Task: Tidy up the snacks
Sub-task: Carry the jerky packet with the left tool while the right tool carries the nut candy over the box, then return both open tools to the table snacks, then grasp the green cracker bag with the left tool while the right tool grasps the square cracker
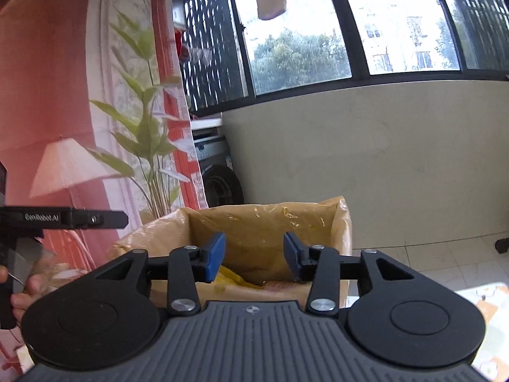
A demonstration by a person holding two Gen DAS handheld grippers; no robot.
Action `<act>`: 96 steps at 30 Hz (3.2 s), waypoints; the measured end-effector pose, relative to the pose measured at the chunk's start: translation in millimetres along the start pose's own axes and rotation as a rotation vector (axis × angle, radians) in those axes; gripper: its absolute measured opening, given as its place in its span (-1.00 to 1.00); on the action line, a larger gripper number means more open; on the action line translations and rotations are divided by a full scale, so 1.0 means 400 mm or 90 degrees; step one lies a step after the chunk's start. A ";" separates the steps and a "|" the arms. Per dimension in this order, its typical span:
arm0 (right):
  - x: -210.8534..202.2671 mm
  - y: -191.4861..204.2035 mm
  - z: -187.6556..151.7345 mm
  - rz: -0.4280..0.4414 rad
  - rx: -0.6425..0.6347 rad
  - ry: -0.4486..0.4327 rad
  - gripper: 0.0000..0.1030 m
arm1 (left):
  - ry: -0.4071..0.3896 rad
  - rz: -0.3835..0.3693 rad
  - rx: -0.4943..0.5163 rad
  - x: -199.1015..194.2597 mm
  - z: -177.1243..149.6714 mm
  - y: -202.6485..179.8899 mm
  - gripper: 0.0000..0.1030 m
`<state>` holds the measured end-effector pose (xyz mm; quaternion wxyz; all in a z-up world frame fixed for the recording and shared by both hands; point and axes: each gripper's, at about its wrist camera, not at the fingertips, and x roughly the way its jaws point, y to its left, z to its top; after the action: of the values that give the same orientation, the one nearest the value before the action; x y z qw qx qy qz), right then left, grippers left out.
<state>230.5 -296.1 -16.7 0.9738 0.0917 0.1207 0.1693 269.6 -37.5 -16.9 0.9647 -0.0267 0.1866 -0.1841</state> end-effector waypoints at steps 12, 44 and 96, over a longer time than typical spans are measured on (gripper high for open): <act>-0.123 -0.016 -0.141 -0.031 0.049 0.057 0.09 | 0.065 -0.001 -0.023 -0.083 -0.100 0.058 0.74; 0.047 0.211 -0.427 0.062 -0.043 0.330 0.08 | 0.230 0.009 -0.092 0.052 -0.388 0.071 0.85; -0.168 0.247 -0.499 -0.166 -0.051 0.271 0.08 | 0.169 0.107 -0.097 -0.116 -0.514 0.076 0.76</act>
<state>85.5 -200.8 -171.9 0.9429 -0.0013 0.3272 0.0626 164.0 11.2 -195.5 0.9387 -0.0593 0.3274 -0.0898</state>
